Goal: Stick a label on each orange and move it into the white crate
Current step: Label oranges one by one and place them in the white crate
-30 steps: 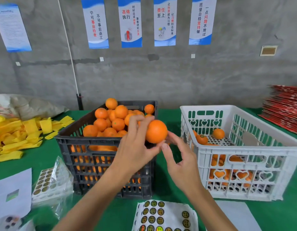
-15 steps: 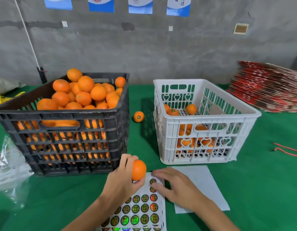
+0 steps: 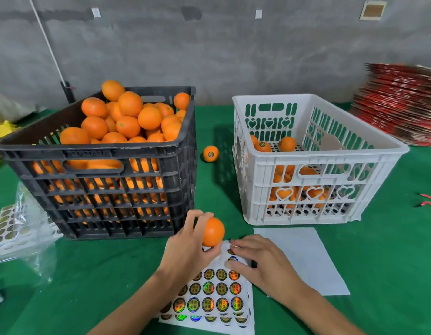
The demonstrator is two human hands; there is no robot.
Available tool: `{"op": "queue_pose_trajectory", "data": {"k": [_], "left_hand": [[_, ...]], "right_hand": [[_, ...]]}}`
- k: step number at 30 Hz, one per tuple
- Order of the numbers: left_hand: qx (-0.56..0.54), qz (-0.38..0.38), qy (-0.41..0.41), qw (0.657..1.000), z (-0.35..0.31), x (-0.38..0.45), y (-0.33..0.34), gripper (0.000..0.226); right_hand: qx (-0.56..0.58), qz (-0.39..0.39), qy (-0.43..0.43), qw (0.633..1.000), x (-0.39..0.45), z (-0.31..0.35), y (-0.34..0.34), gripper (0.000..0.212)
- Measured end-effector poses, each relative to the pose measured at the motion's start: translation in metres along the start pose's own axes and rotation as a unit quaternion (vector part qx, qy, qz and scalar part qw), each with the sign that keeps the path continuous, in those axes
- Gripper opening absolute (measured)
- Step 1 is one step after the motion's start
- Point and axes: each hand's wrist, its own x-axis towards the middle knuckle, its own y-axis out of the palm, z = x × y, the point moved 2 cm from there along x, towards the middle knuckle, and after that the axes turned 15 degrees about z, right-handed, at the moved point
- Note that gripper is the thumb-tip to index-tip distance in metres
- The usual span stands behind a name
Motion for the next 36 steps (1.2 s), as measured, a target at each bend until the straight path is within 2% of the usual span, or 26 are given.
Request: {"op": "queue_pose_trajectory", "data": {"k": [4, 8, 10, 13, 17, 19, 23, 25, 28, 31, 34, 36], "left_hand": [[-0.008, 0.003, 0.003, 1.0, 0.001, -0.002, -0.001, 0.062], [-0.009, 0.005, -0.002, 1.0, 0.002, -0.002, 0.0, 0.062], [-0.007, 0.005, -0.01, 1.0, 0.003, -0.001, -0.001, 0.062], [0.004, 0.014, -0.015, 1.0, 0.0, 0.002, -0.004, 0.062], [-0.009, -0.024, 0.011, 1.0, -0.019, 0.01, -0.025, 0.061], [-0.036, -0.061, 0.021, 0.997, -0.029, 0.016, -0.042, 0.062], [-0.061, -0.129, 0.045, 0.989, -0.047, 0.034, -0.084, 0.068], [-0.063, -0.143, 0.053, 0.986, -0.056, 0.046, -0.102, 0.07], [-0.074, -0.164, 0.078, 0.981, -0.074, 0.069, -0.129, 0.066], [-0.106, -0.188, 0.129, 0.968, -0.102, 0.092, -0.15, 0.059], [-0.161, -0.165, 0.174, 0.957, -0.134, 0.112, -0.159, 0.058], [-0.141, -0.134, 0.195, 0.961, -0.146, 0.123, -0.162, 0.059]], "right_hand": [[0.065, -0.066, 0.026, 0.995, 0.004, 0.004, 0.002, 0.032], [0.128, -0.075, 0.051, 0.988, 0.006, 0.004, 0.004, 0.015], [0.22, -0.086, 0.088, 0.968, 0.008, 0.004, 0.0, 0.007], [0.329, -0.148, 0.108, 0.926, 0.015, 0.012, -0.014, 0.009], [0.356, -0.264, 0.049, 0.895, 0.031, 0.04, -0.044, 0.016], [0.352, -0.285, 0.015, 0.892, 0.038, 0.057, -0.058, 0.018], [0.407, -0.303, -0.039, 0.861, 0.047, 0.083, -0.093, 0.012], [0.353, -0.313, -0.039, 0.881, 0.048, 0.093, -0.112, 0.022], [0.175, -0.337, 0.003, 0.925, 0.05, 0.102, -0.136, 0.052], [0.127, -0.384, 0.027, 0.914, 0.051, 0.1, -0.163, 0.062], [0.114, -0.437, 0.044, 0.891, 0.049, 0.088, -0.189, 0.055], [0.072, -0.452, 0.057, 0.887, 0.049, 0.081, -0.2, 0.046]]}}
